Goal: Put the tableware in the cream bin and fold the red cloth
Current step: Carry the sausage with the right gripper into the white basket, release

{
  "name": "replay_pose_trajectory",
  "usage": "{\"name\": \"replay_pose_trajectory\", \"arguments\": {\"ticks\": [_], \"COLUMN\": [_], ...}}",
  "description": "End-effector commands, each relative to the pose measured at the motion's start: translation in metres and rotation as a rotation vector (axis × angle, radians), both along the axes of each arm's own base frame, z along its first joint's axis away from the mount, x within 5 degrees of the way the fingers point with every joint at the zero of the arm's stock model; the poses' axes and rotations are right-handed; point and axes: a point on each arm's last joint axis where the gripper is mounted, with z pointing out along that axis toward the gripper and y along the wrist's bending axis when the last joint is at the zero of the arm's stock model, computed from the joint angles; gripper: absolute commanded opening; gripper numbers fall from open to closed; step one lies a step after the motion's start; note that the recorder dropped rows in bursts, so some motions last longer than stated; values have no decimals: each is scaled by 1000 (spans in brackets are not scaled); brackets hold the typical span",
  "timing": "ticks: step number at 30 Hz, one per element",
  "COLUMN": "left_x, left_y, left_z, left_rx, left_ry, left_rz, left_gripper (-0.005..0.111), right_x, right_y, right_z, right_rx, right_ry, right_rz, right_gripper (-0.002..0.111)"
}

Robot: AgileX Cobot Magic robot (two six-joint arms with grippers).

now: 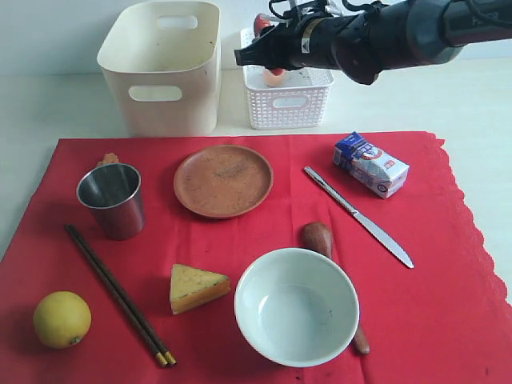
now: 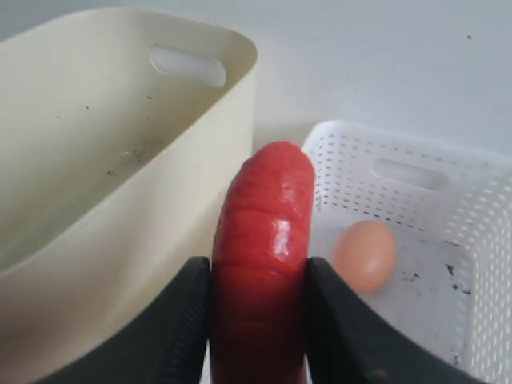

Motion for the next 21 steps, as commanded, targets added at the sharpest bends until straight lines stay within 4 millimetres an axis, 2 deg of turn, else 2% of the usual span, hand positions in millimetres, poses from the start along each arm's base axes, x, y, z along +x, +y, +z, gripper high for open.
{"name": "replay_pose_trajectory", "arguments": {"ticks": [1,6,11,14,17,21], "left_x": [0,0,0,0,0,0], "left_y": [0,0,0,0,0,0], "left_z": [1,1,1,1,1,1], "left_rx": [-1,-1,-1,-1,-1,-1], "left_ry": [-11,-11,-11,-11,-11,-11], "left_rz": [3,3,3,3,3,3], "left_gripper": [2,2,2,2,2,2], "right_x": [14,23,24,24,23,22], "right_y": [-3,0,0,0,0,-3], "right_z": [-10,-18,-24,-24,-25,-27], "right_rx": [30,93,66,66,63,26], "right_ry": [14,51,51,51,58,103], "right_rz": [-38,-89,-81,-81,-84,-105], "right_gripper": [2,20,44,54,60,62]}}
